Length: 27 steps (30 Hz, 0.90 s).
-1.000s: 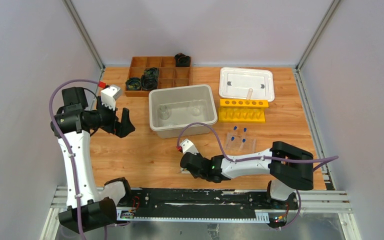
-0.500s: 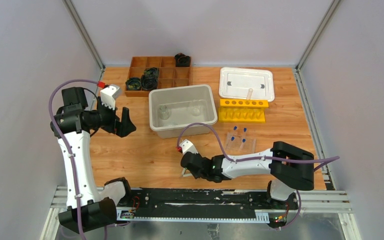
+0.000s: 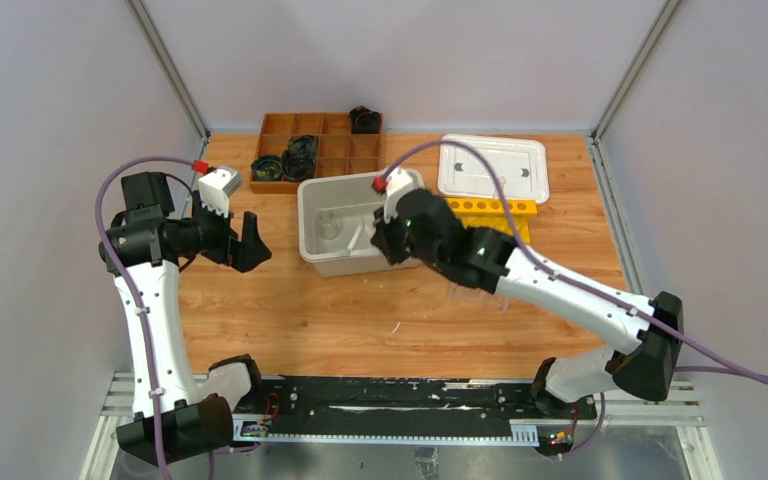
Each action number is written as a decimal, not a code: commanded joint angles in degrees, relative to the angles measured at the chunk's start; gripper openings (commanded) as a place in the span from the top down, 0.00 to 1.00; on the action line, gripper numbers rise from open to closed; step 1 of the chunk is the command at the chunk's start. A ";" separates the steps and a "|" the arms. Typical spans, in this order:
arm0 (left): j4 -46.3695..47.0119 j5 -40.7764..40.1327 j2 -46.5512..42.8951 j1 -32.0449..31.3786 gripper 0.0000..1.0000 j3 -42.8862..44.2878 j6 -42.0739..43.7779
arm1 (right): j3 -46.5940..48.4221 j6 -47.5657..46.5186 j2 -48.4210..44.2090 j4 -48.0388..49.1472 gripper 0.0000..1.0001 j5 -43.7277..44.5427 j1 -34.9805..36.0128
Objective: Organize the chemistry lab equipment
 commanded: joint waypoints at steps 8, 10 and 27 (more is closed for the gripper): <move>0.07 3.47 0.01 -0.05 0.00 1.01 -0.82 | 28.22 -7.46 17.89 -18.17 1.00 -5.83 -15.98; 0.08 3.59 -0.06 -0.06 0.00 0.82 -0.94 | 29.46 -7.96 21.34 -18.54 1.00 -5.86 -16.61; 0.07 4.64 -1.10 -0.05 0.00 -1.33 0.15 | 30.36 -11.06 37.05 -19.23 1.00 -2.59 -16.85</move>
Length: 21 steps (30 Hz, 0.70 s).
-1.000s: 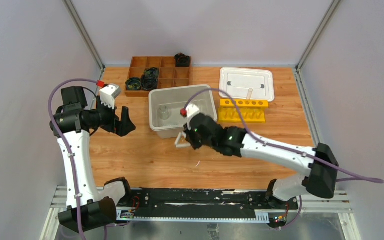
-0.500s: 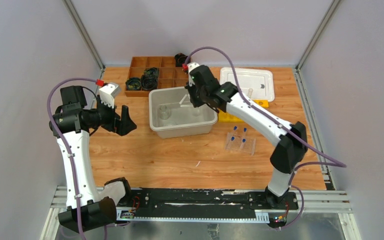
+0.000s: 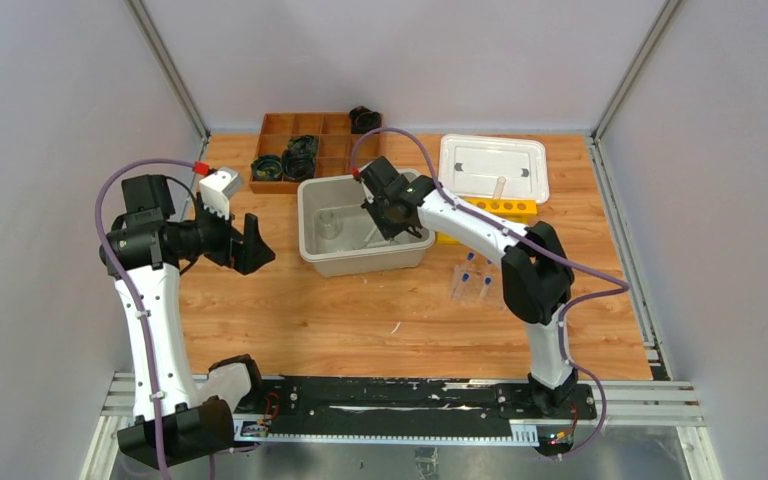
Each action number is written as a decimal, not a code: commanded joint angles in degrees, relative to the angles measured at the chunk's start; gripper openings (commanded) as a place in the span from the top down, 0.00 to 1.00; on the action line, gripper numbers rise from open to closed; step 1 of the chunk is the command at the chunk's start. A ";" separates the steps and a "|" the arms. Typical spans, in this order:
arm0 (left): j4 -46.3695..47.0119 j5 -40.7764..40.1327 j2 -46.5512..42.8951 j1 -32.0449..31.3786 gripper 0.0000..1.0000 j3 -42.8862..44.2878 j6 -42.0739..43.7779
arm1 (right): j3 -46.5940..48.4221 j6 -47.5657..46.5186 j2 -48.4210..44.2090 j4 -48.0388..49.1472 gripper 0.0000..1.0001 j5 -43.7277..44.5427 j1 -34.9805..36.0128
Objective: Organize the chemistry lab equipment
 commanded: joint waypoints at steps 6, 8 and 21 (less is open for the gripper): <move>0.05 -0.39 1.22 -0.03 0.00 -1.35 -2.12 | 0.86 -1.73 2.29 -1.67 0.98 5.24 -0.46; 0.08 -1.40 0.57 -0.08 0.00 -1.45 -1.98 | 0.42 -1.64 1.01 -1.63 0.93 5.94 -0.44; 0.13 -6.33 -0.33 -0.06 0.00 1.43 -2.32 | 2.51 -0.71 -11.10 -1.58 0.50 6.47 -0.53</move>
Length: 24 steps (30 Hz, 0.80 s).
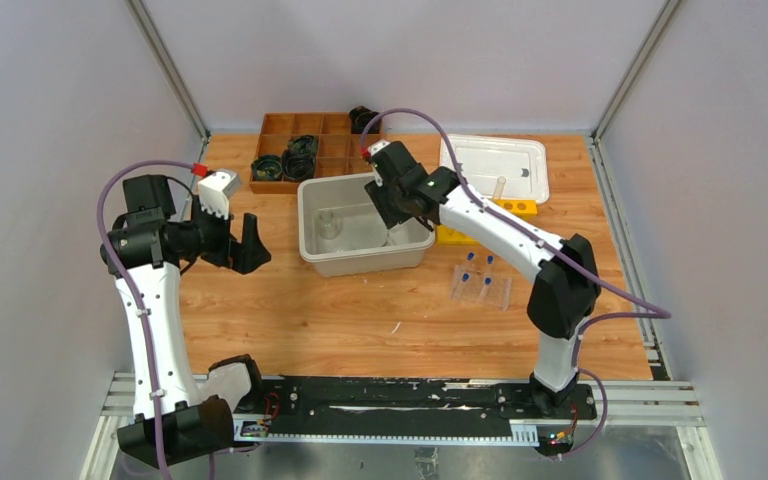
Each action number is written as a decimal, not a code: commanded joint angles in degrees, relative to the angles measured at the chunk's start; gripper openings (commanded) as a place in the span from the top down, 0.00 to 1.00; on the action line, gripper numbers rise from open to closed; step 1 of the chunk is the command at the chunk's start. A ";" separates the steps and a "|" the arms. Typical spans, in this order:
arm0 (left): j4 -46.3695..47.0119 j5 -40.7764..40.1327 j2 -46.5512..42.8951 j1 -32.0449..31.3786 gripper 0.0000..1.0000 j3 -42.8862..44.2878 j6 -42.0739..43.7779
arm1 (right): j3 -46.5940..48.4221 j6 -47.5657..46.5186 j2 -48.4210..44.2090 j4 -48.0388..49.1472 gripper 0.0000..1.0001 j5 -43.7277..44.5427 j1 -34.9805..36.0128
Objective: Organize the chemistry lab equipment
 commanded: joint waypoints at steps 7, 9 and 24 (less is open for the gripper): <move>0.21 -4.00 -0.47 -0.03 0.00 4.18 -1.28 | 6.67 2.01 -13.55 -1.68 0.35 5.48 -6.30; 0.12 -4.21 -0.37 -0.03 0.00 4.46 -1.30 | 6.69 4.22 -14.91 -1.76 0.35 5.98 -10.68; 0.09 -1.42 0.26 -0.07 0.00 3.11 -1.37 | 6.12 19.22 -5.25 -2.78 0.35 5.01 -41.43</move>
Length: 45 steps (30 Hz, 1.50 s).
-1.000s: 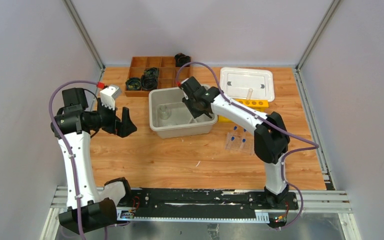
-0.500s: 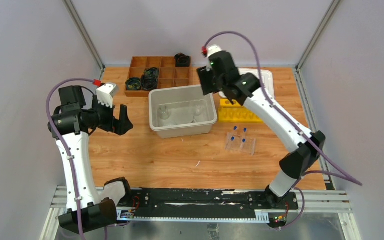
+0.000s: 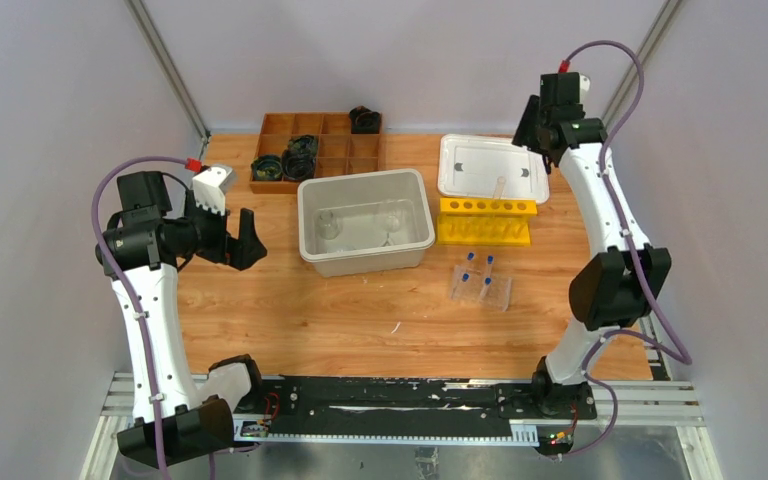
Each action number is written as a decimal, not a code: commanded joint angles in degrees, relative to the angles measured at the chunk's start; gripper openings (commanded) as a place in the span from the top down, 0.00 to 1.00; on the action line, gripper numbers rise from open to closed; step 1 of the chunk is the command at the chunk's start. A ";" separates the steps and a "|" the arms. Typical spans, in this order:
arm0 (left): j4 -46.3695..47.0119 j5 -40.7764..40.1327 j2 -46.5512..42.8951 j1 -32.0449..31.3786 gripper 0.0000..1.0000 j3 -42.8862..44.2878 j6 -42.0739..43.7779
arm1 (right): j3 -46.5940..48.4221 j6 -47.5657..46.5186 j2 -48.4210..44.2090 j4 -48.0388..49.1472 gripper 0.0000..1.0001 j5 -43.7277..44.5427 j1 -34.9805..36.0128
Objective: Organize the chemistry lab equipment
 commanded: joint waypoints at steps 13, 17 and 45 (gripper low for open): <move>0.09 1.59 0.86 -0.07 0.00 -1.46 1.92 | -3.47 11.39 16.94 -2.95 0.49 1.55 -11.85; 0.09 2.09 1.48 -0.05 0.00 -2.03 2.44 | -3.64 11.79 19.47 -2.83 0.51 0.34 -12.60; 0.10 3.91 4.66 -0.03 0.00 -2.31 3.74 | -4.31 14.75 24.00 3.01 0.65 -7.38 -14.01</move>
